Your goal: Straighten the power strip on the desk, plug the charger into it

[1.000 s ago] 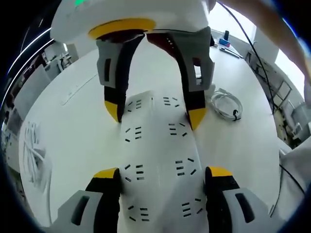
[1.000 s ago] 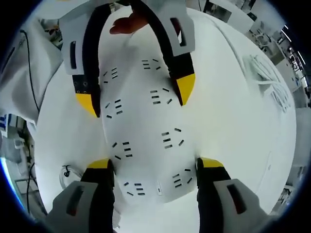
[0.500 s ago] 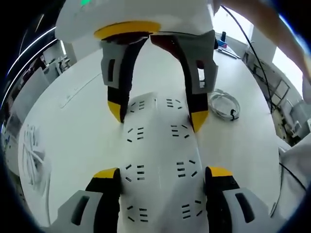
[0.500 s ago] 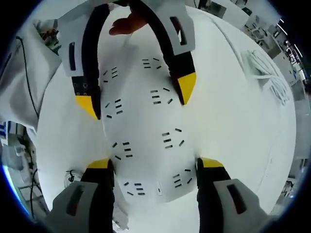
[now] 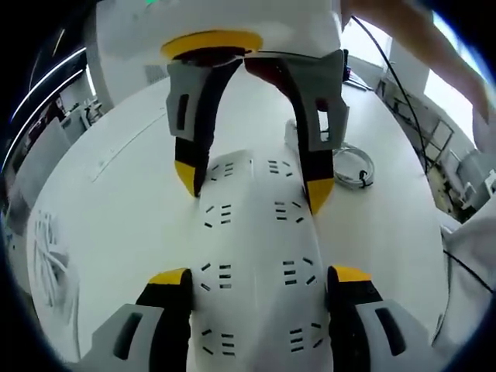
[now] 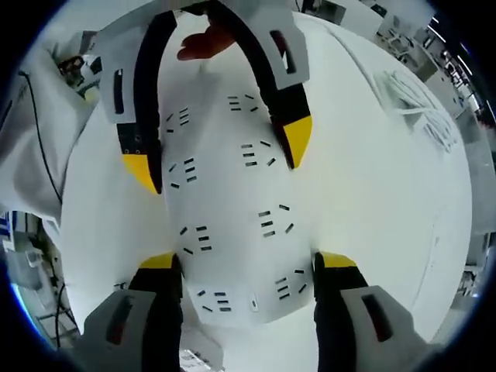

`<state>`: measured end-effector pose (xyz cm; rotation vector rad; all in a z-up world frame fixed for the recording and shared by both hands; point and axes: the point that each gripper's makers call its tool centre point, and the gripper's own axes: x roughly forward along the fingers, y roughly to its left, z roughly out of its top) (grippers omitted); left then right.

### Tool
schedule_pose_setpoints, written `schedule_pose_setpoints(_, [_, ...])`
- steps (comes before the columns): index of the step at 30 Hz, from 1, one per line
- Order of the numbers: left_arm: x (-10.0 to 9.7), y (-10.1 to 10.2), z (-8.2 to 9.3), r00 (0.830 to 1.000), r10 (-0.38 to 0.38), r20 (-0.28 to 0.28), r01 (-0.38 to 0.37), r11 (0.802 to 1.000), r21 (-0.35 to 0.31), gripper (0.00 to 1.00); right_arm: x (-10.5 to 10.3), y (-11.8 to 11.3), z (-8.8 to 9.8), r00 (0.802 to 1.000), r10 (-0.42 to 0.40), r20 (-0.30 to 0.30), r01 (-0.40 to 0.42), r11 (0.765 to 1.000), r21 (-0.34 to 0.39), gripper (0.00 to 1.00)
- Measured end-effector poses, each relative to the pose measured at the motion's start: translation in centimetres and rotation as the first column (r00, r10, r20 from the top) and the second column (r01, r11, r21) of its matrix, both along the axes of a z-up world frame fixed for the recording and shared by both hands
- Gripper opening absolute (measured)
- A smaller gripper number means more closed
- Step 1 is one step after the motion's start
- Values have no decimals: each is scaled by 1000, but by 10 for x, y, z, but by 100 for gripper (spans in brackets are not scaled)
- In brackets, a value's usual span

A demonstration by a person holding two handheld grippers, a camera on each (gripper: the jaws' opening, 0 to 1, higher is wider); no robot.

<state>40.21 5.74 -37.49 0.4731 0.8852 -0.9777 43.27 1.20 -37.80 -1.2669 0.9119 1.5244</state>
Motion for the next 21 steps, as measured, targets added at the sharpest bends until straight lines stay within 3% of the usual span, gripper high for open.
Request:
schedule_pose_setpoints(4, [-2,-2,1,1000,-31,1,31,1000,-2,72,-6,-4,0,999,-40,5,40,999,-22,67])
schedule_pose_setpoints(13, [-2,-2,1,999,-42,-1,42,999,2,72,-6,-5,1,997,-80,-6,80,997,23,67])
schedule_pose_setpoints(21, [-3,-2,1,998,-62,-3,62,998,6,72,-10,-7,1,990,-141,-5,141,990,18,68])
